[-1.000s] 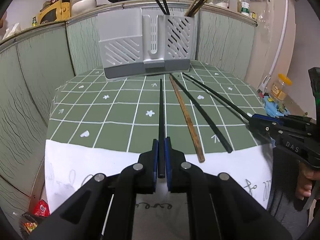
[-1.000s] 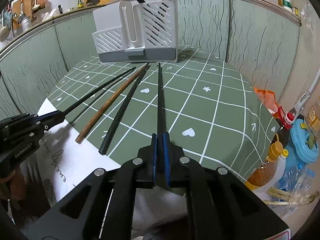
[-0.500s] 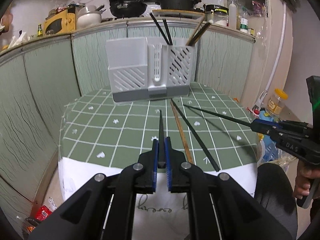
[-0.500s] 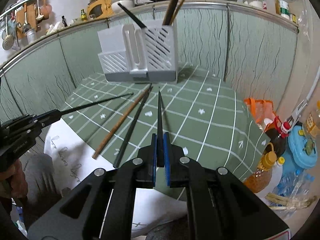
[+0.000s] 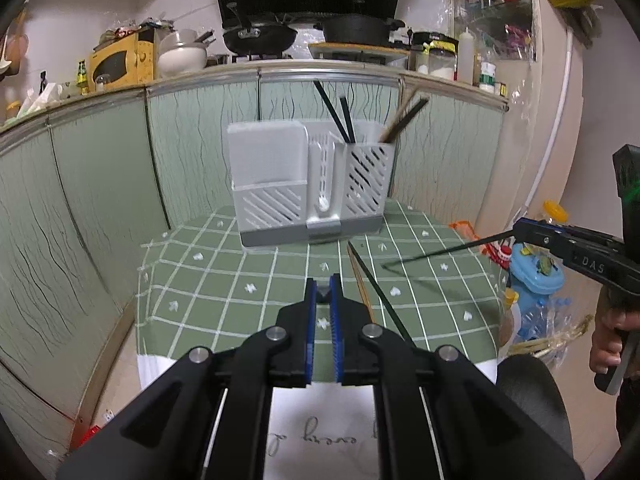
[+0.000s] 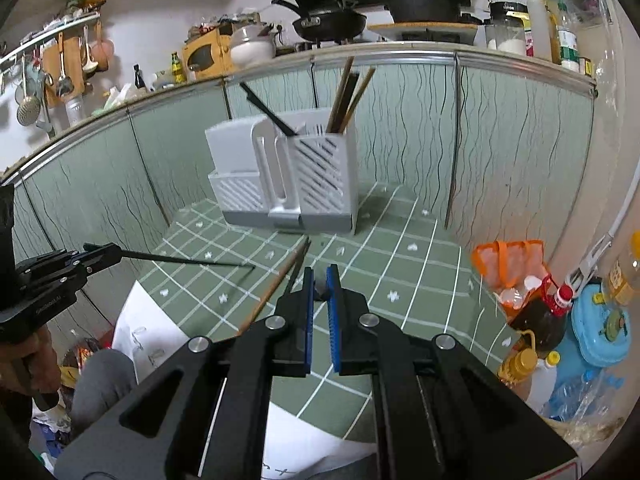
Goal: Organize utensils
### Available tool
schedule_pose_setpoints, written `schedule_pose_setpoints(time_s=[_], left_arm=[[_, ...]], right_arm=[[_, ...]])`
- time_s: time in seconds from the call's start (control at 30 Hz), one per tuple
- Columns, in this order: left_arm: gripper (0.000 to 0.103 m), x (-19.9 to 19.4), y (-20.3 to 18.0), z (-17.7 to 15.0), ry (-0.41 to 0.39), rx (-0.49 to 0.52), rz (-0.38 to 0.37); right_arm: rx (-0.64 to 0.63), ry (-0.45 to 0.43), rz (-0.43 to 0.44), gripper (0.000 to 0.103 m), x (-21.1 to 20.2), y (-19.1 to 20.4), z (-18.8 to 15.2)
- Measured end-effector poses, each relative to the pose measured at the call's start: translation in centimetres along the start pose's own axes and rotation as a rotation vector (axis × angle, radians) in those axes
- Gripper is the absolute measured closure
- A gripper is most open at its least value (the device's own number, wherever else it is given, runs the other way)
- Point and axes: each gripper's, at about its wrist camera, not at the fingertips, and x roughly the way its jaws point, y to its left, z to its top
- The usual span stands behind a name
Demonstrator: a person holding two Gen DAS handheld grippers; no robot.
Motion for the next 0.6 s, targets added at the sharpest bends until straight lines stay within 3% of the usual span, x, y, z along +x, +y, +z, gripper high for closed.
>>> schedule_pose_setpoints(time_s=[0.6], left_arm=[[0.095,-2.3,1.4,5.2,-0.080,-0.011,-0.020]], right_arm=[[-0.015,-0.091,0.021,0.097,-2.8,0.0,4.7]])
